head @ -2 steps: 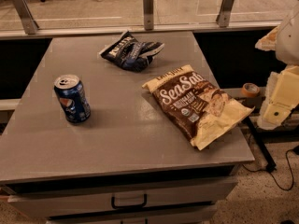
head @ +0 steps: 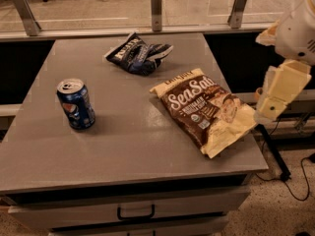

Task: Move blue chip bag near brown chip bag

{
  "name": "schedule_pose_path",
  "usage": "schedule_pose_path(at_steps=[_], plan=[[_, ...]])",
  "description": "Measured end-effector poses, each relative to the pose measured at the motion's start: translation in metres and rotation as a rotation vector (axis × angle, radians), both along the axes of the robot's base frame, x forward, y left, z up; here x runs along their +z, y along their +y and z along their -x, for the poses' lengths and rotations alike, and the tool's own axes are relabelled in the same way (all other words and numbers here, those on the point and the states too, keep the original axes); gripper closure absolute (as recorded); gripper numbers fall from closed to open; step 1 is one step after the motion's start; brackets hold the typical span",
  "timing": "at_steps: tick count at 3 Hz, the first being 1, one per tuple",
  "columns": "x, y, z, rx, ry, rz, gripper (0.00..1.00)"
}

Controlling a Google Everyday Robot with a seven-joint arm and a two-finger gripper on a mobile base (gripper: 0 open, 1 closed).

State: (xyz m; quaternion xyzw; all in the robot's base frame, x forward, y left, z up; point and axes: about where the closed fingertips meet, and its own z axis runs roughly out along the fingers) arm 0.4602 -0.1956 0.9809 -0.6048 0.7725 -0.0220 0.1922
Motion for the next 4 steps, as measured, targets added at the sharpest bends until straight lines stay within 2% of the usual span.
schedule_pose_path(at_steps=[1, 2, 4], plan=[[0.001, 0.03, -0.033, -0.027, -0.047, -0.094, 0.0], [0.003, 0.063, -0.081, -0.061, -0.105, -0.19, 0.0], [0.004, 0.066, -0.088, -0.076, -0.12, -0.189, 0.0]])
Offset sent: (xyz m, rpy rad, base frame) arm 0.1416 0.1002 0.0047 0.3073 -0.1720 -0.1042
